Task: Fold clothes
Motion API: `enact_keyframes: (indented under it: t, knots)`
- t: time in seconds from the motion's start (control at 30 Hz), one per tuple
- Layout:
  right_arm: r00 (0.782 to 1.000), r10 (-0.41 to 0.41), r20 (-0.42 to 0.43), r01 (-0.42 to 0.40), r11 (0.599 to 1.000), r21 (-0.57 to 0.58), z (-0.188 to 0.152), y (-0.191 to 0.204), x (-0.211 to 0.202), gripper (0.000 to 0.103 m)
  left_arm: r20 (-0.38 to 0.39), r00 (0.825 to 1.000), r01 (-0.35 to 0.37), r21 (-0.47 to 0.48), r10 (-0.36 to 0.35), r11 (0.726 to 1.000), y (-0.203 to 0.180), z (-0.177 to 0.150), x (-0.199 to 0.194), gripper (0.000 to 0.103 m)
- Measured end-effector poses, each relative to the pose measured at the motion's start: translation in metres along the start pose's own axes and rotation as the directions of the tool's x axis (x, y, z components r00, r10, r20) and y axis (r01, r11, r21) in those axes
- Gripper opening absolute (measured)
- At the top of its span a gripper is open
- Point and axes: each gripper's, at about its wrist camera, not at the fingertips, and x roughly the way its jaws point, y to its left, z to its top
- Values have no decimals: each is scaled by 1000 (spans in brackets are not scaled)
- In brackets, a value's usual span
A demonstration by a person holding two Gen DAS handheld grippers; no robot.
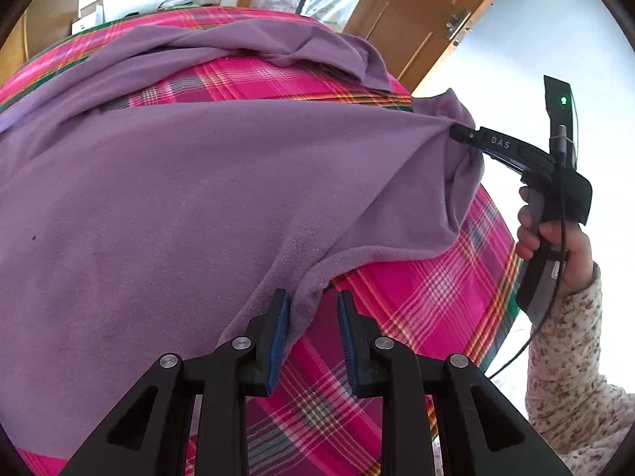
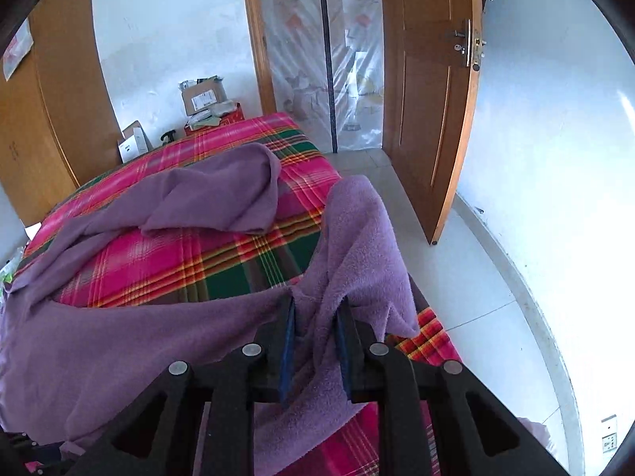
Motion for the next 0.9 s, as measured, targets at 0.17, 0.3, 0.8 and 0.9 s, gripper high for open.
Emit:
enact_keyframes:
  t: [0.17,0.3,0.8,0.9]
  knots:
    - [997,71,-39,-67,993,94,1,-18,3,24,-10,1000,28,22,-28,999,-6,-1,-1,26]
    - [993,111,-47,-103,984,149,0,-33,1,24,-12,999,49,40,-49,998,-11,0,-3,26]
    - [977,213,18,-205,912,355,18,-109,21,34,19,994,106,51,-107,993,-17,19,-9,26]
    - [964,264,14,-253,904,344,28,-109,33,40,10,995,94,46,-95,994,-17,25,-4,26]
